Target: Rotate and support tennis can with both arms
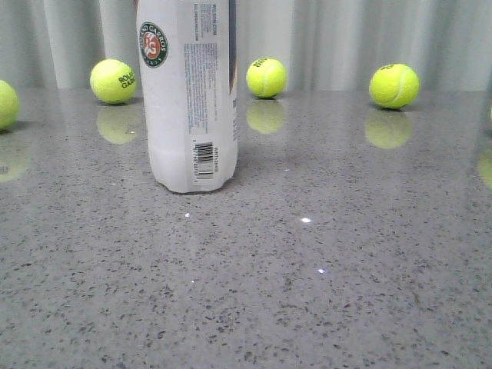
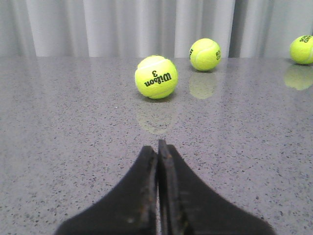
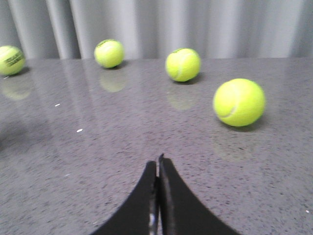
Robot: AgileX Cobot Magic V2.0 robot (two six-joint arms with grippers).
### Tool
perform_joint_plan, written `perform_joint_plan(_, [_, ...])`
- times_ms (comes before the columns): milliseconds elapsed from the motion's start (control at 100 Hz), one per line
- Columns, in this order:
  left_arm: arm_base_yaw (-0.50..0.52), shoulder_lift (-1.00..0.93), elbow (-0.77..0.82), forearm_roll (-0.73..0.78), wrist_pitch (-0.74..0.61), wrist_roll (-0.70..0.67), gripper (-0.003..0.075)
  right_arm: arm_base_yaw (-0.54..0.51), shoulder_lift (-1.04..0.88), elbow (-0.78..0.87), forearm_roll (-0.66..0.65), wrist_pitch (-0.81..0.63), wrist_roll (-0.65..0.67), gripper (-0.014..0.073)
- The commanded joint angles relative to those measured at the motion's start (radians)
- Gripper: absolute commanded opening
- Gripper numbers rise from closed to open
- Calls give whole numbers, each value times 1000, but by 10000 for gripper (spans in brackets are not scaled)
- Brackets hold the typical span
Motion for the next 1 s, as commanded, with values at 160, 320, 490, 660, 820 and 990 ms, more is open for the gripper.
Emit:
perform_joint_plan(160, [3,-38,46,-3,-72,-1,-21,-121,-66,133,108,-205,-123,-57])
perform_joint_plan(320, [3,-38,46,-3,-72,-1,-21,-177,-189,135,120,-104,-152,-57])
perform_joint_plan(490, [3,-38,46,-3,-72,-1,-21,-183,-208,136,119,-75,-152,-57])
perform_joint_plan(660, [3,-38,46,-3,-72,-1,-21,-183,-208,136,119,-99,-152,-57])
perform_joint_plan(820, [3,-38,46,-3,-72,-1,-21,-184,-208,136,119,-104,-152,-57])
perform_joint_plan(990, [3,-38,46,-3,-72,-1,-21,-184,-208,136,119,-104,-152,-57])
